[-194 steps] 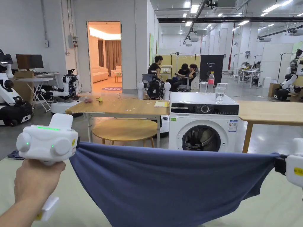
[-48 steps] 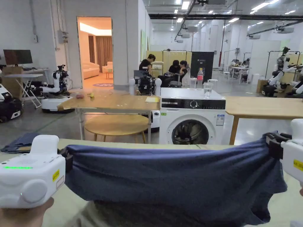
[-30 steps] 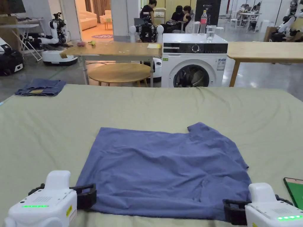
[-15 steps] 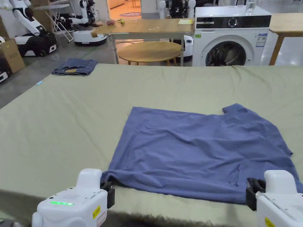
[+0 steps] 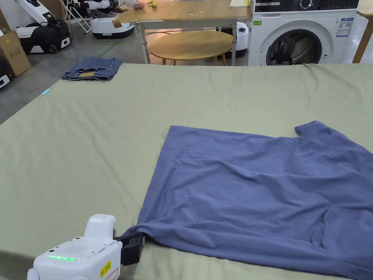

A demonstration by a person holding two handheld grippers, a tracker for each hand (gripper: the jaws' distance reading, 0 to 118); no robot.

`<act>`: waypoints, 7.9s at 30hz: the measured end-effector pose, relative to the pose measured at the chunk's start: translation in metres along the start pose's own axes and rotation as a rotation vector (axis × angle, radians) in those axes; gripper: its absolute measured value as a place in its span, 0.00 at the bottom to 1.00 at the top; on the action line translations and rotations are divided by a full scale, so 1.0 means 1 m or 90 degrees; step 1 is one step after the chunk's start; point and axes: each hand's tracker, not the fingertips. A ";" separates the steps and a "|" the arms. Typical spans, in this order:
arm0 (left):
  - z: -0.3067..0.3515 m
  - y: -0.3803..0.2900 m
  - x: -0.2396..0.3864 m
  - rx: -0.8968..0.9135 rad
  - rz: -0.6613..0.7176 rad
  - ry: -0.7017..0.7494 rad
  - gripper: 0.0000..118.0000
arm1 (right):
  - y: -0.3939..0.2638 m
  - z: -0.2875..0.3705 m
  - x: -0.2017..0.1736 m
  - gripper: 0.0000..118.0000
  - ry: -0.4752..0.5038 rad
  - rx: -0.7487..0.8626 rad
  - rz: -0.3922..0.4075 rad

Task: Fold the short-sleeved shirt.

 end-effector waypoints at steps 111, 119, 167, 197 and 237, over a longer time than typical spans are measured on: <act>-0.072 0.132 0.047 -0.028 -0.014 0.029 0.05 | 0.095 -0.101 0.056 0.06 0.083 -0.050 -0.072; 0.021 0.108 0.043 0.016 -0.024 0.016 0.05 | 0.090 -0.010 0.060 0.06 0.097 -0.036 -0.055; -0.230 0.202 0.009 -0.076 -0.040 0.159 0.96 | 0.148 -0.138 -0.011 0.00 0.023 0.046 0.006; -0.054 0.209 0.047 0.070 -0.074 0.054 0.00 | 0.205 -0.147 0.044 0.00 0.070 -0.008 0.023; 0.059 0.100 0.098 0.158 -0.044 0.027 0.00 | 0.127 0.009 -0.085 0.00 0.058 0.185 0.043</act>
